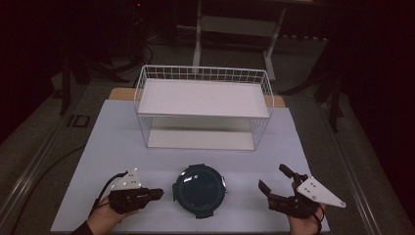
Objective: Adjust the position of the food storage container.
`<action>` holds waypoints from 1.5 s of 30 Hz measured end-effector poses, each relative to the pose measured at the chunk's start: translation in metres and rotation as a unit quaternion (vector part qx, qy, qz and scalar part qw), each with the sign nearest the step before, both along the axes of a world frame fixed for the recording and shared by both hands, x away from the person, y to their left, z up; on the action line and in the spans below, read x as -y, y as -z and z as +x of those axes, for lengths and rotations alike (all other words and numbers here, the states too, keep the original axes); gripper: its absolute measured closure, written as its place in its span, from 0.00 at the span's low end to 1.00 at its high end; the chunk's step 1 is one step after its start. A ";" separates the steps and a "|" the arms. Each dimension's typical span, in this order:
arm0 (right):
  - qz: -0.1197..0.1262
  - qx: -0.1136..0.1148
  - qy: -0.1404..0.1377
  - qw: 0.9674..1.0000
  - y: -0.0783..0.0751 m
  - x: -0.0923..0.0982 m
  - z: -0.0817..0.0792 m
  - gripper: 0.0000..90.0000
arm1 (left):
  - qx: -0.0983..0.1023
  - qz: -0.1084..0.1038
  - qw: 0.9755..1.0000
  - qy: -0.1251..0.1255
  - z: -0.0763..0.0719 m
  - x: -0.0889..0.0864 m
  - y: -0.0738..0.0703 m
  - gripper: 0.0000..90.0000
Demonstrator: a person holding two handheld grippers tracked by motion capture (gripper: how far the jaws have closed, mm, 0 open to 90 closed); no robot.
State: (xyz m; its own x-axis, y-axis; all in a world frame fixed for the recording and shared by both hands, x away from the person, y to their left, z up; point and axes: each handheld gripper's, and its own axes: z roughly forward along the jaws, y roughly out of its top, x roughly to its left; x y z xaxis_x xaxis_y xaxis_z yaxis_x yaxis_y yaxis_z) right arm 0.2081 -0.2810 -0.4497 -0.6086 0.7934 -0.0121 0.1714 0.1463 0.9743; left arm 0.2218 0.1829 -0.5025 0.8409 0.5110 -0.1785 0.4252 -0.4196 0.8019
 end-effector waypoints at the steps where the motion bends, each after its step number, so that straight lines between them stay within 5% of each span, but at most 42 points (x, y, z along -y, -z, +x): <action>1: 0.000 -0.001 -0.002 1.000 0.000 0.000 0.000 0.15 | -0.005 0.007 1.000 -0.001 0.002 0.004 0.002 0.99; 26: 0.000 -0.011 -0.007 1.000 0.003 -0.002 -0.001 0.15 | -0.016 0.016 1.000 0.000 0.020 0.034 0.004 1.00; 45: 0.000 -0.014 -0.009 1.000 0.004 -0.002 0.001 0.15 | -0.018 0.014 0.999 0.038 0.037 0.086 0.003 1.00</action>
State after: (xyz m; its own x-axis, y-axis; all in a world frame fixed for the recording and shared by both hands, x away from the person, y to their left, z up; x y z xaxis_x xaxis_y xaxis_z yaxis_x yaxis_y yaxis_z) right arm 0.2090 -0.2794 -0.4535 -0.6229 0.7823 0.0051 0.1958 0.1496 0.9692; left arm 0.2588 0.0969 -0.5059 0.8706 0.4509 -0.1966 0.4201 -0.4736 0.7741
